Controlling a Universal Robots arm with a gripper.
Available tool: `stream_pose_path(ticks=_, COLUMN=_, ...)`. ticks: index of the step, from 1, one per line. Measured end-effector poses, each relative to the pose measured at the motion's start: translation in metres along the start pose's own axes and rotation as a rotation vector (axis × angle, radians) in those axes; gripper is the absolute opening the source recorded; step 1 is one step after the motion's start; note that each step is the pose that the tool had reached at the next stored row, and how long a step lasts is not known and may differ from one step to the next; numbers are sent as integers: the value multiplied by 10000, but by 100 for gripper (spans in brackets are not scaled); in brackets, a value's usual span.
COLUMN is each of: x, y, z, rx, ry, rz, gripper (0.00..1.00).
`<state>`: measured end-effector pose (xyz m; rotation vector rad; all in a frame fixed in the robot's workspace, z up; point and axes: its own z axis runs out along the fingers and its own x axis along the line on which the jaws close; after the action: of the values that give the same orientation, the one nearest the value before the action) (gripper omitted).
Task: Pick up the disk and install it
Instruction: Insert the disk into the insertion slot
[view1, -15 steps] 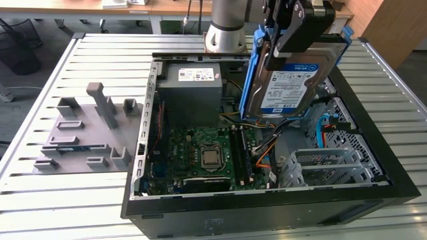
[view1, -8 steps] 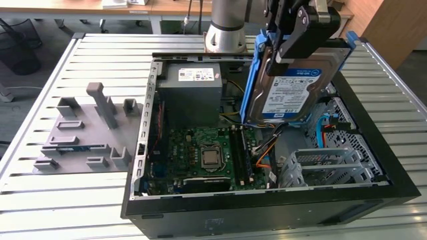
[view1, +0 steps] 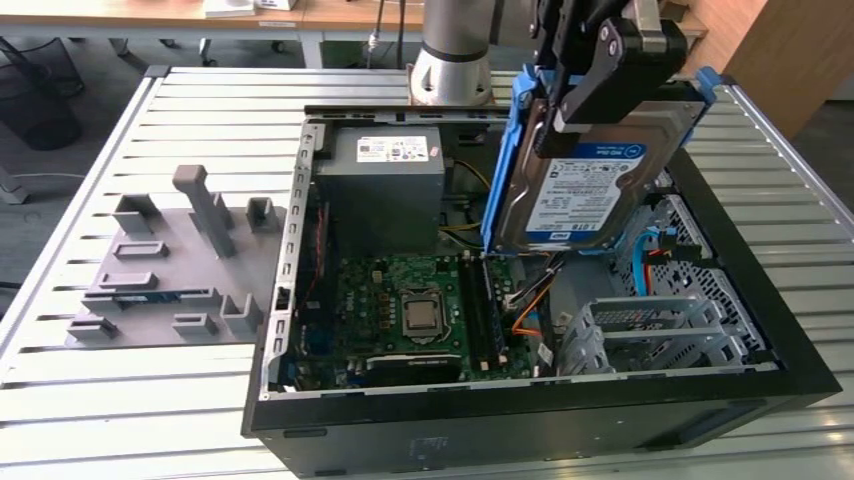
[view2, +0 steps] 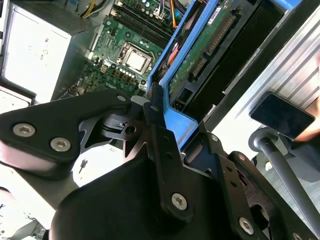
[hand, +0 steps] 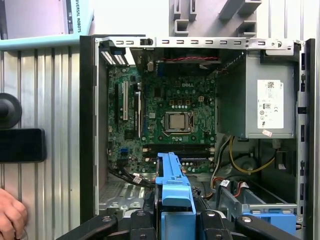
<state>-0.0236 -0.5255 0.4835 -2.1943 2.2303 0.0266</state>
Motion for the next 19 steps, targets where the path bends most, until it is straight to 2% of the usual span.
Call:
stream_pose_path(ticks=15, x=33, y=-2, z=-1, rx=0, ry=1, rz=0, gripper=36)
stream_pose_path(ticks=16, x=33, y=-8, z=-1, rx=0, ry=1, rz=-2, gripper=36)
stream_pose_path(ticks=17, x=32, y=-85, z=-1, rx=0, ry=1, rz=0, gripper=36)
stream_pose_path(ticks=19, x=32, y=-101, z=-1, rx=0, ry=1, rz=-1, gripper=36)
